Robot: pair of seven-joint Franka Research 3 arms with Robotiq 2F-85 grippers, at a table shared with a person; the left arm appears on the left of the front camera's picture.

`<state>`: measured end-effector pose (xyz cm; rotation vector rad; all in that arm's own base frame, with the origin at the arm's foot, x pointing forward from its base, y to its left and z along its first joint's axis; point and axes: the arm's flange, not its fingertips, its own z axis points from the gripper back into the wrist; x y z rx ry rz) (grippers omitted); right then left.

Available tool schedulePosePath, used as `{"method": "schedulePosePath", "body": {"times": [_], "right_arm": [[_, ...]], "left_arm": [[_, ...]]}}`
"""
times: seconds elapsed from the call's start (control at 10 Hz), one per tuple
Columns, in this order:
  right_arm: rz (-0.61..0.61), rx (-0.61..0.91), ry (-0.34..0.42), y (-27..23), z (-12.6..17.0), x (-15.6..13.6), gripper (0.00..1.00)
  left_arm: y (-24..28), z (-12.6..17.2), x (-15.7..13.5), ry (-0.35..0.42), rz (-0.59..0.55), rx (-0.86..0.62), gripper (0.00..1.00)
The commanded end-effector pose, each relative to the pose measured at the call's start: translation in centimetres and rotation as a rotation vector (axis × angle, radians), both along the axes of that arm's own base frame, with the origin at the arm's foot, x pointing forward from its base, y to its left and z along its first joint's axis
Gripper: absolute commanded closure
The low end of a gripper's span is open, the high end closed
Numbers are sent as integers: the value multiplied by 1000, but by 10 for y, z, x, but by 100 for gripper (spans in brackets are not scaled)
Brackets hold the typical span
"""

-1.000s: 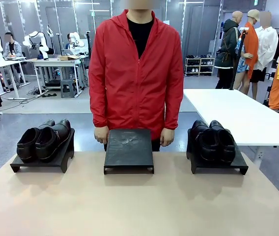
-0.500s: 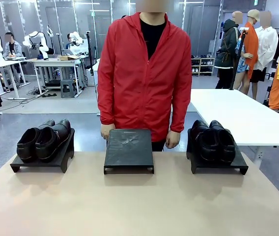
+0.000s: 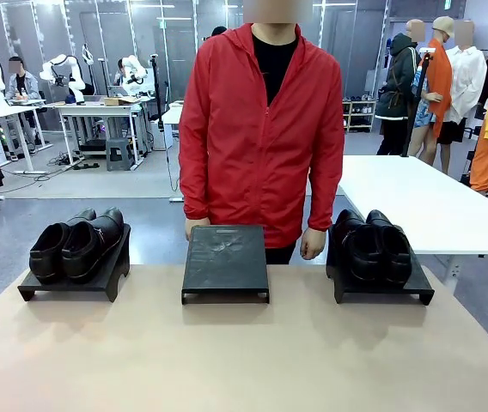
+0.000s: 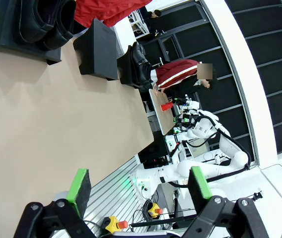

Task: Place the shoes on the stand as instructed by the person.
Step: Pick up another pair of Shoes and place it on the Shoes Stand indicated by the person.

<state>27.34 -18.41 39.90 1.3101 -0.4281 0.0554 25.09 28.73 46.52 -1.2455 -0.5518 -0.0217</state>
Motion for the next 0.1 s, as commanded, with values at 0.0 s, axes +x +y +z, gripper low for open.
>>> {"method": "schedulePosePath", "body": {"times": [0.0], "right_arm": [[0, 6, -25, 0, -1, 0, 32]], "left_arm": [[-1, 1, -3, -23, -14, 4, 0]]}}
